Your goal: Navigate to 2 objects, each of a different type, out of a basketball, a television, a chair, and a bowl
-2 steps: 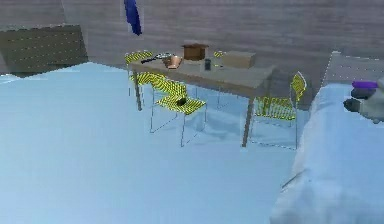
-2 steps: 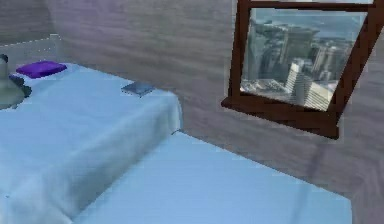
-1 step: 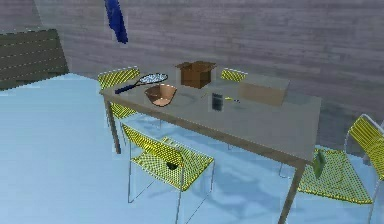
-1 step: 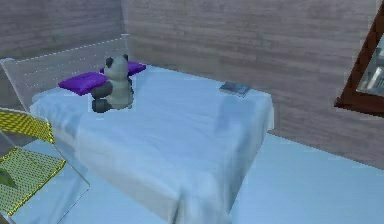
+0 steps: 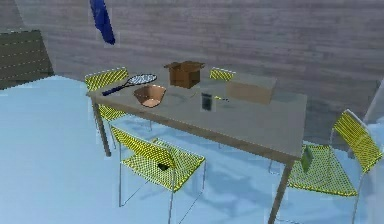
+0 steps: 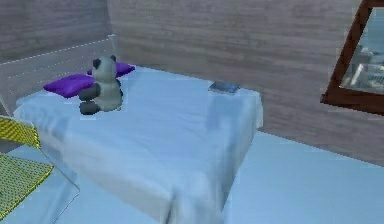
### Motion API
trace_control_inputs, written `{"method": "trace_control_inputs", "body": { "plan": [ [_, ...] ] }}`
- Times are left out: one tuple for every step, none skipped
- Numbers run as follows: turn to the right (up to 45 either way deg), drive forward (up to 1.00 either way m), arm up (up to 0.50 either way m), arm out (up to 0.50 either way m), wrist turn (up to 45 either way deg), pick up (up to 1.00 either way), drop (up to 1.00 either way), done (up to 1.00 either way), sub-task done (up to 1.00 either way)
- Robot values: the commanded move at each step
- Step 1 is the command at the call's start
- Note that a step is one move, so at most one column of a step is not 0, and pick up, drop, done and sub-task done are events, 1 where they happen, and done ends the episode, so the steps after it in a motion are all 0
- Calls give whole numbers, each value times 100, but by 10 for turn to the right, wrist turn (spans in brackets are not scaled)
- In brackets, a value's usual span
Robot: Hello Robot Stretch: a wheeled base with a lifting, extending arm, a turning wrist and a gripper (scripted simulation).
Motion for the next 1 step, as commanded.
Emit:
{"method": "trace_control_inputs", "body": {
  "plan": [
    [0,15,0,0,0,0,0,0,0]
  ]
}}
